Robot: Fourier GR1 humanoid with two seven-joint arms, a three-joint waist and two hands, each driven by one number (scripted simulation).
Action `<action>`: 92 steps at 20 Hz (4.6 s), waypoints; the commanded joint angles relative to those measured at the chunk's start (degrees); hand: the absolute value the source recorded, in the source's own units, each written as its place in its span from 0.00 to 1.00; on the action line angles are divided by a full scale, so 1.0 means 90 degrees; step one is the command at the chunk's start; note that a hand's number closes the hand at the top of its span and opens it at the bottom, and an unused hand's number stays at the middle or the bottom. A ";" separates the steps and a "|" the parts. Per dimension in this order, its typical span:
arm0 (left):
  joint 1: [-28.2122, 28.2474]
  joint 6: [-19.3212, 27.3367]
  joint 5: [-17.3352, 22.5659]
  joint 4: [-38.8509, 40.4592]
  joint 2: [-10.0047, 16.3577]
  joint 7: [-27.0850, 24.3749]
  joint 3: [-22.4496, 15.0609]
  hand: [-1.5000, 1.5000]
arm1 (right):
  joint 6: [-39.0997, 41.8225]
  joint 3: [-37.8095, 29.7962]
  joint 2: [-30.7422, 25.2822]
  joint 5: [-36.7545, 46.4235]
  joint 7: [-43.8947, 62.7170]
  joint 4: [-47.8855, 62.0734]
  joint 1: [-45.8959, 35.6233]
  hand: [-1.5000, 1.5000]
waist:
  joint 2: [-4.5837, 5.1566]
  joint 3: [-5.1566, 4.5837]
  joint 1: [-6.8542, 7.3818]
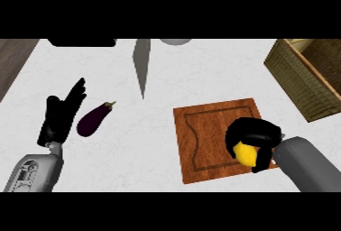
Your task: Pick the lemon from the cutting board and place it in the basket
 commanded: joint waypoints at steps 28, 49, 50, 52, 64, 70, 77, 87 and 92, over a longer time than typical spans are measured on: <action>0.0254 0.0098 -0.0176 -0.0209 -0.0137 0.0181 -0.0029 0.50 | 0.1298 -0.3515 0.1940 -0.1450 0.9434 -0.4534 -0.1805 1.00 | -0.0061 0.0044 -0.0172; 0.0063 -0.0040 -0.0208 0.0108 -0.0229 -0.0236 0.0049 0.50 | 0.2590 -0.4612 -0.1018 -0.1484 1.0395 -0.2276 -0.5054 1.00 | 0.0085 0.0038 0.0103; 0.0197 -0.0116 -0.0205 -0.0086 -0.0151 -0.0201 0.0026 0.50 | 0.2850 -0.4610 -0.1317 -0.1457 1.0406 -0.2225 -0.5035 1.00 | 0.0057 0.0041 0.0095; -0.0051 -0.0050 -0.0211 -0.0153 -0.0354 0.0164 -0.0113 0.50 | 0.2720 -0.4243 -0.1538 -0.0920 1.0191 -0.1808 -0.5191 1.00 | 0.0085 0.0040 0.0137; -0.0158 -0.0095 -0.0281 -0.0050 -0.0286 0.0194 -0.0034 0.50 | 0.1654 -0.4257 -0.2855 0.0130 0.7274 0.1285 -0.5073 1.00 | 0.0114 0.0047 0.0206; -0.0254 0.0009 -0.0375 0.0026 -0.0357 0.0119 -0.0023 0.50 | 0.1546 -0.4359 -0.3175 0.0115 0.5658 0.2225 -0.4816 1.00 | 0.0097 0.0051 0.0149; -0.0012 -0.0297 -0.0175 -0.0155 -0.0217 0.0025 0.0079 0.50 | 0.0863 -0.4211 -0.3131 0.0611 0.4767 0.3367 -0.4670 1.00 | 0.0109 0.0052 0.0216; -0.0079 -0.0270 -0.0210 -0.0140 -0.0257 0.0140 0.0108 0.50 | 0.0516 -0.5007 -0.2566 0.0078 0.4989 0.4635 -0.4637 0.00 | 0.0136 0.0059 0.0262; -0.0211 -0.0255 -0.0222 0.0018 -0.0272 0.0074 0.0163 0.50 | 0.0076 -0.5407 -0.2663 -0.0231 0.4424 0.4739 -0.4479 0.00 | 0.0139 0.0061 0.0233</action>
